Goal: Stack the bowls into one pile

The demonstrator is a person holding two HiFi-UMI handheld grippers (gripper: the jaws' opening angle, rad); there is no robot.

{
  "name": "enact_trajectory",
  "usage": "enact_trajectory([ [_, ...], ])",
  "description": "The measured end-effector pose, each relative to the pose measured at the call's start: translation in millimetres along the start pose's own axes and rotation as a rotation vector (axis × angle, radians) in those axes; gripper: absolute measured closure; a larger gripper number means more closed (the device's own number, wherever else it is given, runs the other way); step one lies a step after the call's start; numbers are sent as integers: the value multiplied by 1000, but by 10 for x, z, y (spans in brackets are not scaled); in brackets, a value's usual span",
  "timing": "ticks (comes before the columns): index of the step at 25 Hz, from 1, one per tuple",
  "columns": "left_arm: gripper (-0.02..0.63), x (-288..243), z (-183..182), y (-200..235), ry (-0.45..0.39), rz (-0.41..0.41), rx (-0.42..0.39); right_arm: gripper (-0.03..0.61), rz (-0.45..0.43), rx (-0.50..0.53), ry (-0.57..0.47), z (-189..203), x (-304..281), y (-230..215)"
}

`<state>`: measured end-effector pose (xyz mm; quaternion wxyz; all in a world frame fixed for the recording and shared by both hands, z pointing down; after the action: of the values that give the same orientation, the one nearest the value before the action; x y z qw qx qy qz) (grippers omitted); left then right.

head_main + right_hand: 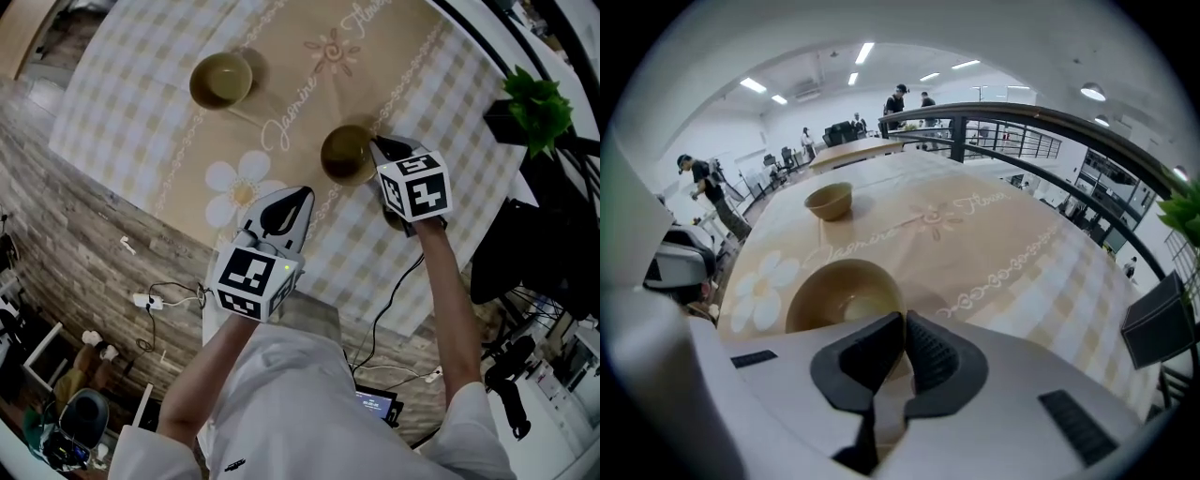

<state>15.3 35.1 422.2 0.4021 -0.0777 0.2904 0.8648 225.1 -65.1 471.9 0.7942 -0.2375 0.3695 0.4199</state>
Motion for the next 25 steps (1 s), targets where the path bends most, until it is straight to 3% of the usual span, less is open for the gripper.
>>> enact_trajectory([
  [17,597,180,-97,79,-11,-6,-14,540,-38,-83,-59,-107,238,91],
  [25,597,295,-163,118,-24,-14,-13,540,-73,-71,-81,-278,330,251],
])
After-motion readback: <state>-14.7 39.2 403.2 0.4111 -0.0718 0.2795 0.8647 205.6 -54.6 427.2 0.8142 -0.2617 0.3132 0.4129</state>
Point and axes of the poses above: the fingertips, and each gripper's own axes: x backward along the fingers, y to its left, z out of its underside, the point moved 9 cm from there along x, backward along the fingers, and after that the axes turned 9 degrees about -y, right-handed, at the moved point
